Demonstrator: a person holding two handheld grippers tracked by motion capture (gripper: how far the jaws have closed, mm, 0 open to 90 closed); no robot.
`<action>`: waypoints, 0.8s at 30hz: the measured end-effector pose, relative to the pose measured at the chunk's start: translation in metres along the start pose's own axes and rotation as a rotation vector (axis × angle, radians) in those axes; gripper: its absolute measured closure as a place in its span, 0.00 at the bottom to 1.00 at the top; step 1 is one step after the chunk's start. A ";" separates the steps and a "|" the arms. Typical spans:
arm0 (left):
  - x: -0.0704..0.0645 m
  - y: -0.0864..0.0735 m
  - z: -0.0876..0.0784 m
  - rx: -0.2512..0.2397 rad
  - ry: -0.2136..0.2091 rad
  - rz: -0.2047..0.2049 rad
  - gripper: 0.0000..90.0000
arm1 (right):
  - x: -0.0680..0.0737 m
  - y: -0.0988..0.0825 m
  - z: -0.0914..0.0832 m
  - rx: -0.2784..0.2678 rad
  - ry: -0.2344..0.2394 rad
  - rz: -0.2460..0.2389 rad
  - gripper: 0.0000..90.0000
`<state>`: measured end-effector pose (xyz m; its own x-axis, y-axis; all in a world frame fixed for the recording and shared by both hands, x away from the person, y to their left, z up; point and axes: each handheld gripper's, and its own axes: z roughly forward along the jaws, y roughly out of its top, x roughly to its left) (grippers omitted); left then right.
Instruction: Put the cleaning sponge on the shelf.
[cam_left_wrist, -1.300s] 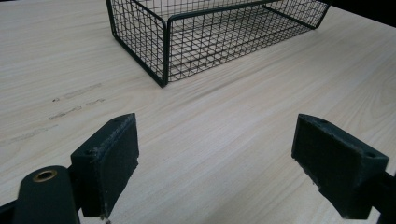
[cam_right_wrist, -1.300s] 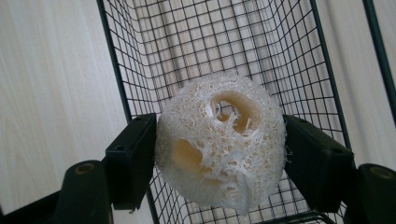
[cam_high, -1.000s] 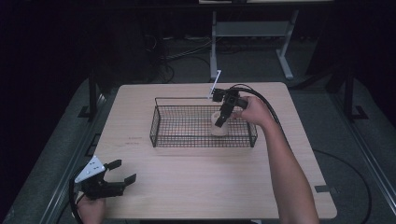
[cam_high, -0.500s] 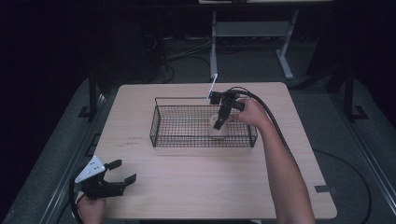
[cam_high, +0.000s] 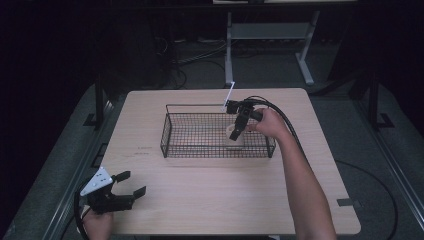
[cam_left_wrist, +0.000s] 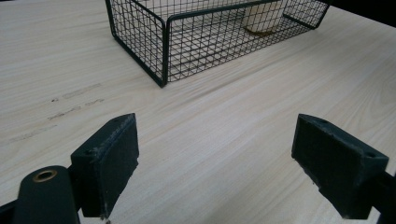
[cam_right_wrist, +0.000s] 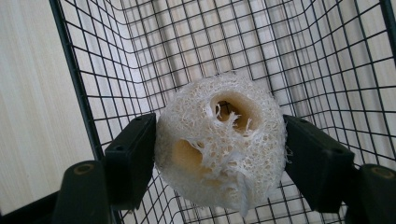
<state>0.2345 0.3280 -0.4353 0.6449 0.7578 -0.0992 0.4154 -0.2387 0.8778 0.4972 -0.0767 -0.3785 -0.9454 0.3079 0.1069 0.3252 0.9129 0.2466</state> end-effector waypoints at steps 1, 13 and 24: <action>0.000 0.000 0.000 -0.001 0.000 -0.002 0.15 | 0.000 0.000 0.000 -0.001 0.000 0.001 0.32; 0.000 0.000 0.000 0.003 -0.002 0.006 0.15 | 0.003 0.001 -0.001 0.013 -0.005 0.009 0.25; 0.000 0.001 0.001 0.002 0.000 0.011 0.15 | 0.008 0.001 -0.010 -0.011 -0.010 0.000 0.23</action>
<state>0.2354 0.3267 -0.4346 0.6495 0.7551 -0.0895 0.4097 -0.2484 0.8778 0.4901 -0.0766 -0.3677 -0.9457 0.3102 0.0974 0.3251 0.9099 0.2576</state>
